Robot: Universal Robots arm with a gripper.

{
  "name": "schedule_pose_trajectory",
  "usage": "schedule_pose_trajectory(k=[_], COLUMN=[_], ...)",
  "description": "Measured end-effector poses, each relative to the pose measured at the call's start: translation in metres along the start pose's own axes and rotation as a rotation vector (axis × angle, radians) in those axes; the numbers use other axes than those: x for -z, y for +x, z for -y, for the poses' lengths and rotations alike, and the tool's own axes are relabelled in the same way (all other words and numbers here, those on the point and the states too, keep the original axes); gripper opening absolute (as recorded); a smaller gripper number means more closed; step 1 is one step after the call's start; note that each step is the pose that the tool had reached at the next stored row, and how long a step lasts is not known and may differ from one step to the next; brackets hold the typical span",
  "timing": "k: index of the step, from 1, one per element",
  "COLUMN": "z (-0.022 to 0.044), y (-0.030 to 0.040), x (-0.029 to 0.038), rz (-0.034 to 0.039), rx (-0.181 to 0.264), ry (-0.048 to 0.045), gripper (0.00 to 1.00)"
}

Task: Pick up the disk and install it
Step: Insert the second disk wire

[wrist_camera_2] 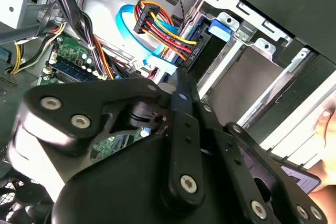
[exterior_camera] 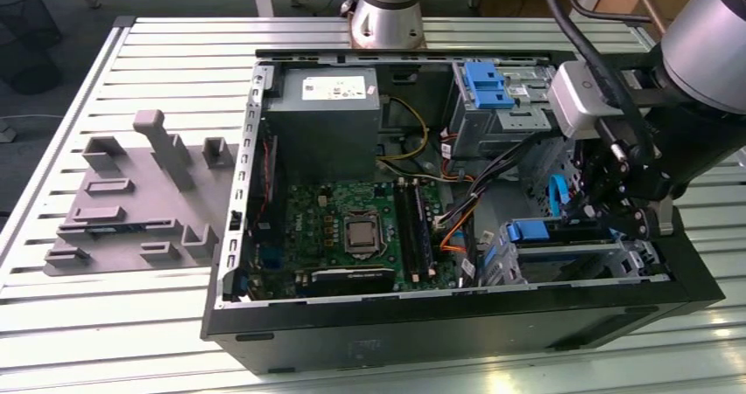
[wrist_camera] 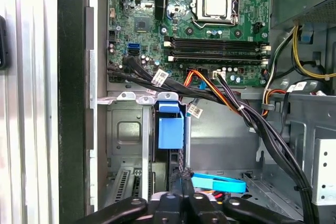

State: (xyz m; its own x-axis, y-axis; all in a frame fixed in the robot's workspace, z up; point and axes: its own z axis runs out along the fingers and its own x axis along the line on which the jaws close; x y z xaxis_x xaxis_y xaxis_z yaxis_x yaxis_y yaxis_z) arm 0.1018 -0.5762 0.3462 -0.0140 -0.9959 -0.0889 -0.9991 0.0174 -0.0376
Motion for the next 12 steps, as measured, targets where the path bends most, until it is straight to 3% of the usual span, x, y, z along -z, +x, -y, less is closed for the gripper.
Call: schedule_pose_trajectory(k=[2, 12], z=[0.0000, 0.0000], y=[0.0000, 0.0000], x=[0.0002, 0.0003], rz=[-0.0002, -0.0003], rx=[0.000, 0.000], ry=[0.0000, 0.0000], gripper=[0.11, 0.11])
